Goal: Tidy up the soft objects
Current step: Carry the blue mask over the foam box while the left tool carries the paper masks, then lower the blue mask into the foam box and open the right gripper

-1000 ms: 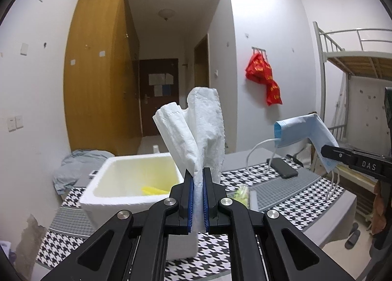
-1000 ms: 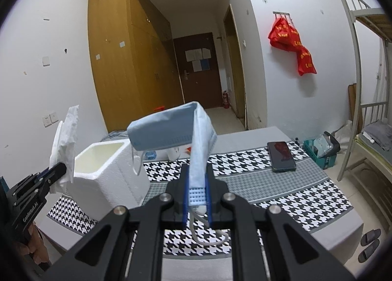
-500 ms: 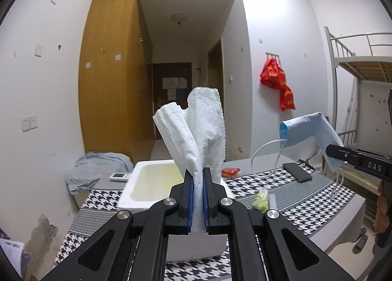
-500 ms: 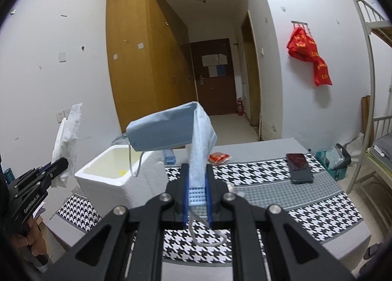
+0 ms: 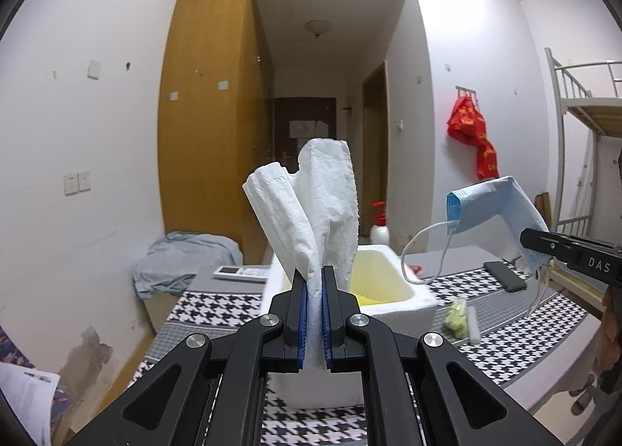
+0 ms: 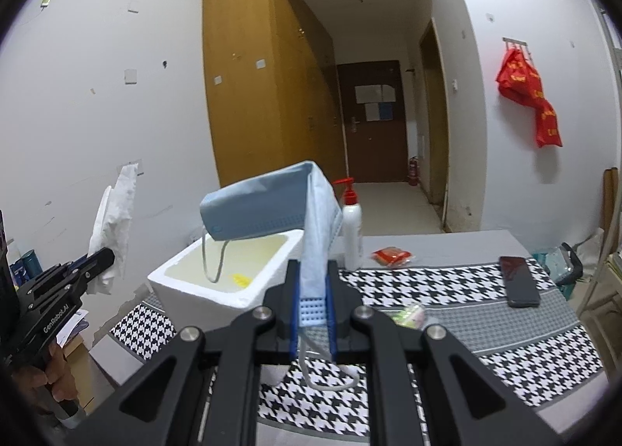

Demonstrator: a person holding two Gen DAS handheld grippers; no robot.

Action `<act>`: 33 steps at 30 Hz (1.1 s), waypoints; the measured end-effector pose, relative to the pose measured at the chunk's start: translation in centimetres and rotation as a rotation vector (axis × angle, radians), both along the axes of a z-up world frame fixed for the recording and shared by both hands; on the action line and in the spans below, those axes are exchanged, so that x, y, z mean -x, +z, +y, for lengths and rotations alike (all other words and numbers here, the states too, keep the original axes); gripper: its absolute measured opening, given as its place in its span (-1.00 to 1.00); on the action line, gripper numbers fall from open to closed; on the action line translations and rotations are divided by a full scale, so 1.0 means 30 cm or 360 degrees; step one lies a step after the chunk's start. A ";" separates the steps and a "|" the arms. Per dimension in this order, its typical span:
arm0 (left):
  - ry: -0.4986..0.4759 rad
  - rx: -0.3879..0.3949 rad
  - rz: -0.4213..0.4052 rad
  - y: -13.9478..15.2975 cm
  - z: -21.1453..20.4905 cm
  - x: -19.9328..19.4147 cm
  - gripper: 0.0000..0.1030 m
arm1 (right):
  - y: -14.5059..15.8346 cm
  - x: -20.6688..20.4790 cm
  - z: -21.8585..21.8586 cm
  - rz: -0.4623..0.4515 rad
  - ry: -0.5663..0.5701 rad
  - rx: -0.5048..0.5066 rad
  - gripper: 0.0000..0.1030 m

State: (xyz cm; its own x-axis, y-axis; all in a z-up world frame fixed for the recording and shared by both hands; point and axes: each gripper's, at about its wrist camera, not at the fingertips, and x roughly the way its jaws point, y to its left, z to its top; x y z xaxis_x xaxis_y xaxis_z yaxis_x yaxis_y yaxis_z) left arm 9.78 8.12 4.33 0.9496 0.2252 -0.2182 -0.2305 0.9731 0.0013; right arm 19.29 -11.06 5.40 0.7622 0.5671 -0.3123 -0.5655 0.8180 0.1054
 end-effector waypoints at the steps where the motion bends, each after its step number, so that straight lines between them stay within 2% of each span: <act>1: 0.0006 0.0000 0.0002 -0.001 0.007 0.002 -0.87 | -0.002 -0.003 0.013 0.0000 0.0012 0.0002 -0.72; 18: 0.0152 0.0053 0.0033 -0.053 0.151 0.036 -0.87 | 0.011 -0.056 0.230 0.0010 0.0174 0.0080 -0.72; 33: 0.0187 0.0083 0.0040 -0.065 0.191 0.032 -0.87 | 0.014 -0.109 0.378 0.0023 0.0276 0.0145 -0.72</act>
